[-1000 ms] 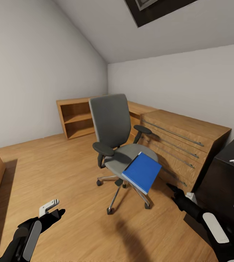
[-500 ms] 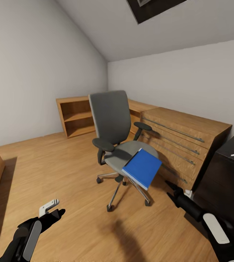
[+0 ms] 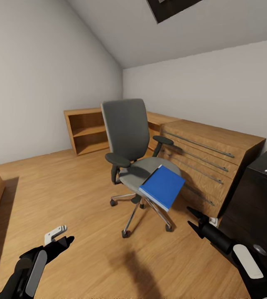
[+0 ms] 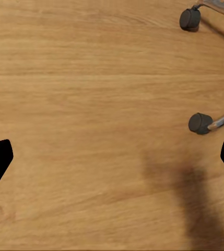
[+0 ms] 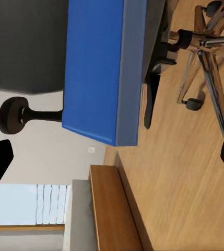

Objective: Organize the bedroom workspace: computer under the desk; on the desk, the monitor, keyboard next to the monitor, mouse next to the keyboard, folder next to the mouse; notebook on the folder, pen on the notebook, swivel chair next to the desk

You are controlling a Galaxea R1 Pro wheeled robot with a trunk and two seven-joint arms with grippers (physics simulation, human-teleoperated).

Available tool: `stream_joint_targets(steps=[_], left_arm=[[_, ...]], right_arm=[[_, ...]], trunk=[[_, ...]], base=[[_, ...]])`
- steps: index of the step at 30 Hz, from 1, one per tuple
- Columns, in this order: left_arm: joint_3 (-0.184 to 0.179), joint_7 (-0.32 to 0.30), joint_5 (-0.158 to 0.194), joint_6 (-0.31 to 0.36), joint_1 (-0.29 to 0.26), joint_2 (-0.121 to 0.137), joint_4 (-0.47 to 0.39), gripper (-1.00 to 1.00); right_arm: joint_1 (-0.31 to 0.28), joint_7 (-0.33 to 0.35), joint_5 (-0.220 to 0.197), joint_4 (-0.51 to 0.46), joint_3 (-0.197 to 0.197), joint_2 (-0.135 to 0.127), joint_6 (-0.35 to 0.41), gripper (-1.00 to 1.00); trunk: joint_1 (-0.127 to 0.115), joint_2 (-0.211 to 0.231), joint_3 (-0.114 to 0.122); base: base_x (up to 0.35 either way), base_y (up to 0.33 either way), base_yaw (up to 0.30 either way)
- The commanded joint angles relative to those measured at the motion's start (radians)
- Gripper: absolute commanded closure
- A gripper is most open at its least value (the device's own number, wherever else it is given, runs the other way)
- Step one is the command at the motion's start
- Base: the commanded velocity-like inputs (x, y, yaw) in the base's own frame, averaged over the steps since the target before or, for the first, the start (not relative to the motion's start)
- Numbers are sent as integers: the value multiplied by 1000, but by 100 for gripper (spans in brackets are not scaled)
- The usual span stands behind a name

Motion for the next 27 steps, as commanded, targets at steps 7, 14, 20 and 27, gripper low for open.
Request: stream_joint_targets(steps=[7,14,20,27], left_arm=[[-1,1,13,7,52,-8,-166,-100],[-2,-3,13,20,154,-33,-360,-100],[-3,-4,13,28,199,-40,-431,-100],[-3,-4,13,30,204,-42,-439,-100]], right_arm=[[-1,2,-4,-1,0,3,7,-100],[-1,2,-4,-1,2,6,6,-100],[-1,2,-5,-2,2,6,6,-100],[-1,2,-5,-5,2,5,6,-100]], trunk=[[13,-23,-26],[16,-24,-53],[19,-26,-76],[22,-27,-103]], base=[[0,0,0],[0,0,0],[0,0,0],[0,0,0]])
